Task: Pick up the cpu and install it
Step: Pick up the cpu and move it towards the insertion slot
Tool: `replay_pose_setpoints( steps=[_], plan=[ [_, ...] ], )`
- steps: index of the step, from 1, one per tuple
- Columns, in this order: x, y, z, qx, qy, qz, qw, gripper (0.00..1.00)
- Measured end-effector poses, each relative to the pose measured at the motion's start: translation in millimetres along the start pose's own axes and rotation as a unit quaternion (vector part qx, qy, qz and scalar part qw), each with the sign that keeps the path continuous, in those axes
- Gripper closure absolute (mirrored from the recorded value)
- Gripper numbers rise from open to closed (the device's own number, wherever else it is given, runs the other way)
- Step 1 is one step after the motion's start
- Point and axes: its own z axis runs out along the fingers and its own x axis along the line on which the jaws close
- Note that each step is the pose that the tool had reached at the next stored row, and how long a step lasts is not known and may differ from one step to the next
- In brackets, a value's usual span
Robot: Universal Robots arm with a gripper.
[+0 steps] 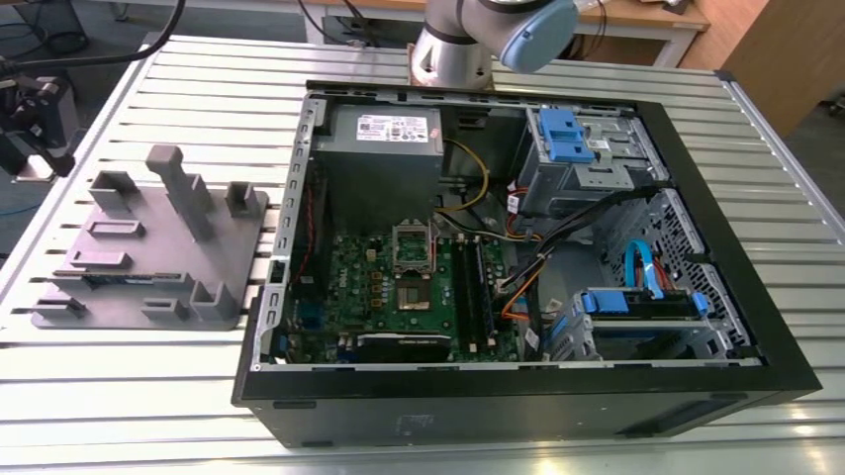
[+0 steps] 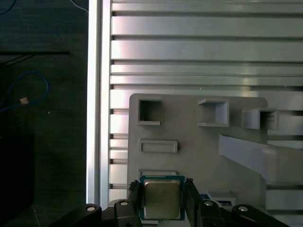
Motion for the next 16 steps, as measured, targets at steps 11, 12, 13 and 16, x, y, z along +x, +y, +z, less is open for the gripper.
replay_pose_setpoints(
  steps=[11,12,13,16],
  plan=[
    [0.0,0.1,-3.6,0.0,0.0,0.0,1.0,0.53],
    [0.0,0.1,-3.9,0.0,0.0,0.0,1.0,0.53],
    [0.0,0.1,-4.1,0.0,-0.0001,0.0,1.0,0.53],
    [0.0,0.1,-4.8,0.0,-0.0001,0.0,1.0,0.53]
  ],
)
